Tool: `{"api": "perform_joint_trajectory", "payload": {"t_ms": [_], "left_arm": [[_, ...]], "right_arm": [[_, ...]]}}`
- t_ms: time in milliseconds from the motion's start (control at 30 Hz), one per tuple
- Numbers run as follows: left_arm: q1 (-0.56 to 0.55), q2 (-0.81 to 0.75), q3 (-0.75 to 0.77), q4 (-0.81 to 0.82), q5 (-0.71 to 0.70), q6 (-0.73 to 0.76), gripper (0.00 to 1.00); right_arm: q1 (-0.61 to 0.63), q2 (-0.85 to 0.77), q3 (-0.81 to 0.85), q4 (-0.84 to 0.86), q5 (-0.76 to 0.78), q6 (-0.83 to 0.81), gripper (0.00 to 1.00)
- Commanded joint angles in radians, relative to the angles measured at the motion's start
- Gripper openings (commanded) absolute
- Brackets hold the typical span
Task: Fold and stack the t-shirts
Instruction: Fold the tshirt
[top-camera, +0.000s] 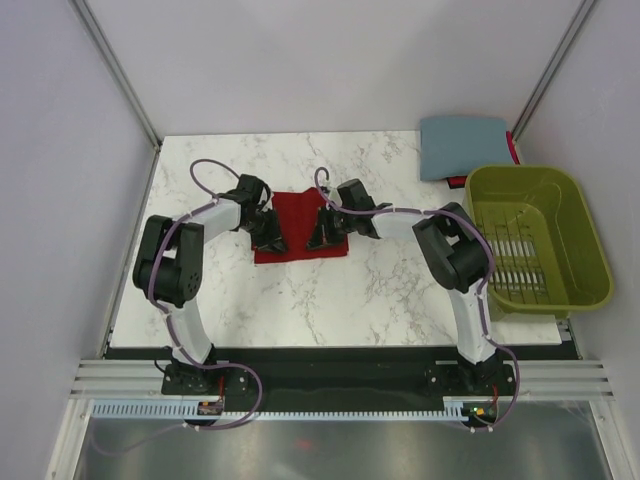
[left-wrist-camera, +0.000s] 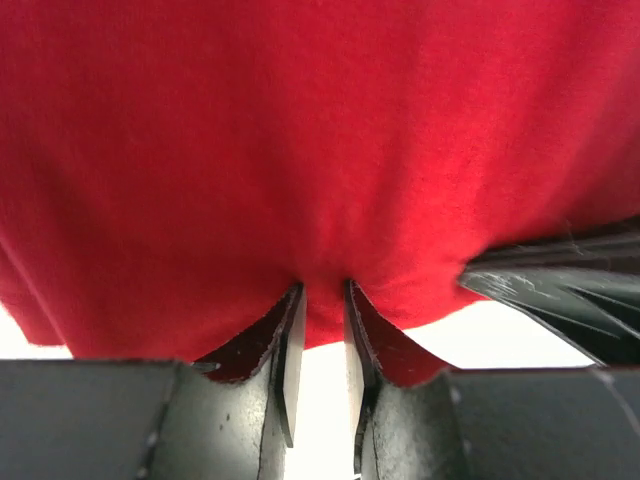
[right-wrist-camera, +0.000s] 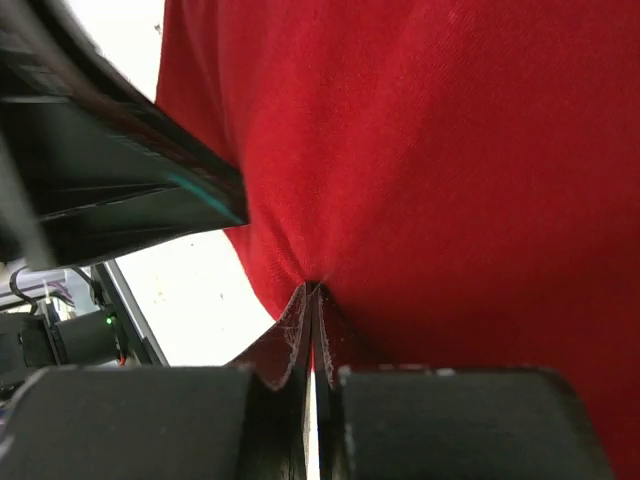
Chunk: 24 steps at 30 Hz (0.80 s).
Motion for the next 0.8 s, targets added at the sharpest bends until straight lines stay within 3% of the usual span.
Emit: {"api": "perform_joint_trajectory", "payload": {"t_ms": [0,233,467,633,767], "left_arm": [[0.006,-0.011,-0.01,0.071,-0.004,-0.024,0.29],[0.006,-0.093,0.044,0.012,-0.098,-0.004,0.3],[-0.052,-0.058,0.119,0.032,0.005,-0.034,0.31],[-0.121,-0.021,0.022,0.092,-0.045,-0.061,0.31],[-0.115,0.025,-0.022,0.097,-0.116,-0.074,0.31]], "right_arm": [[-0.001,-0.087,-0.025,-0.079,0.058,-0.043,0.06],[-0.022,-0.271,-0.09,-0.174,0.196,-0.089,0.2],[-0.027,-0.201,-0.088,-0.187,0.21,-0.115,0.2],[-0.031,-0.169,-0.145,-0.19,0.27,-0.132,0.19],[-0.04,-0.277,-0.179,-0.222,0.319,-0.137,0.24]]}}
